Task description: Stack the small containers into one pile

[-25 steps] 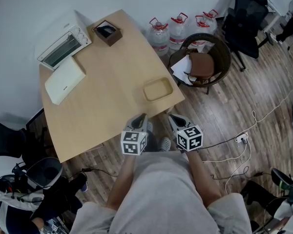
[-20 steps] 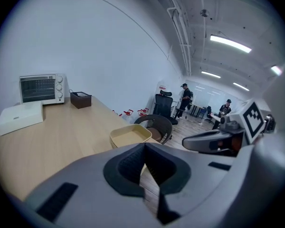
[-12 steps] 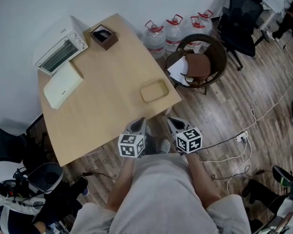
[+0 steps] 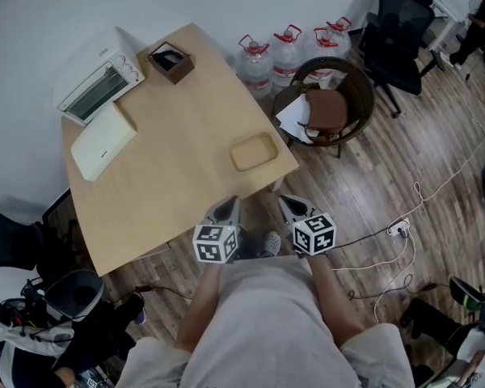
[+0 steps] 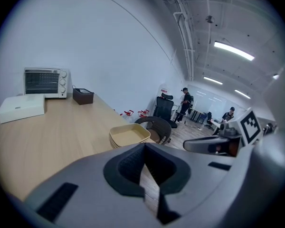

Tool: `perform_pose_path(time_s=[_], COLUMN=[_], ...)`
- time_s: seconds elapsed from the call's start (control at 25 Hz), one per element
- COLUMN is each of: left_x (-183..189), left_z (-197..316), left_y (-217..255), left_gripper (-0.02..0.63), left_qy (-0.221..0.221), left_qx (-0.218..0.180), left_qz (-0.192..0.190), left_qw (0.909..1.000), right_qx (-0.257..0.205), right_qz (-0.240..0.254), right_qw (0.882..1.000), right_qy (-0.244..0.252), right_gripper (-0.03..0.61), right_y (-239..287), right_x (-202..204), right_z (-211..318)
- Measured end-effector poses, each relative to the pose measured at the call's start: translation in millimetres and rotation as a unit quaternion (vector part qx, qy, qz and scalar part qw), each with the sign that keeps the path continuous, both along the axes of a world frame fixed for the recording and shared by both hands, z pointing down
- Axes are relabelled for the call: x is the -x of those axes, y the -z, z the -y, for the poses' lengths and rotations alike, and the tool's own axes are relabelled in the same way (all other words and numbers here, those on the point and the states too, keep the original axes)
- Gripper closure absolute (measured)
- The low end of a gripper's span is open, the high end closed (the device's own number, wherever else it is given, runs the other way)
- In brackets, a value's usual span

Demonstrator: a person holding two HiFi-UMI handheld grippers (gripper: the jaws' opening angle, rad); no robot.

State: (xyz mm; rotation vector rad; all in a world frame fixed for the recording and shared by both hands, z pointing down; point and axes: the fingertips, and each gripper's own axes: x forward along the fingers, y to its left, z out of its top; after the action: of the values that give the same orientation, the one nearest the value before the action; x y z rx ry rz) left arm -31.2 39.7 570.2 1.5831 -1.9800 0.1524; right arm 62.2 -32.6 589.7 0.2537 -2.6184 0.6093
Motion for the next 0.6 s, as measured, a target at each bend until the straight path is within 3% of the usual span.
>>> perform_pose_path(time_s=[0.36, 0.6], left_x=[1.2, 1.1], left_z=[2.3, 5.1], left_y=[1.6, 2.1], left_gripper=[0.611, 0.611], left_qy=[0.011, 0.014], left_qx=[-0.007, 0.01], left_qz=[0.0, 0.016], left_qw=[0.9999, 0.9997], right_qx=[-0.007, -0.011], right_qz=[0.002, 0.021], right_qw=[1.0, 0.999], right_qy=[-0.01, -0.033], right_gripper=[0.574, 0.574], right_y=[1.3, 10.7], right_x=[3.1, 5.9], right_z=[8.5, 20.0])
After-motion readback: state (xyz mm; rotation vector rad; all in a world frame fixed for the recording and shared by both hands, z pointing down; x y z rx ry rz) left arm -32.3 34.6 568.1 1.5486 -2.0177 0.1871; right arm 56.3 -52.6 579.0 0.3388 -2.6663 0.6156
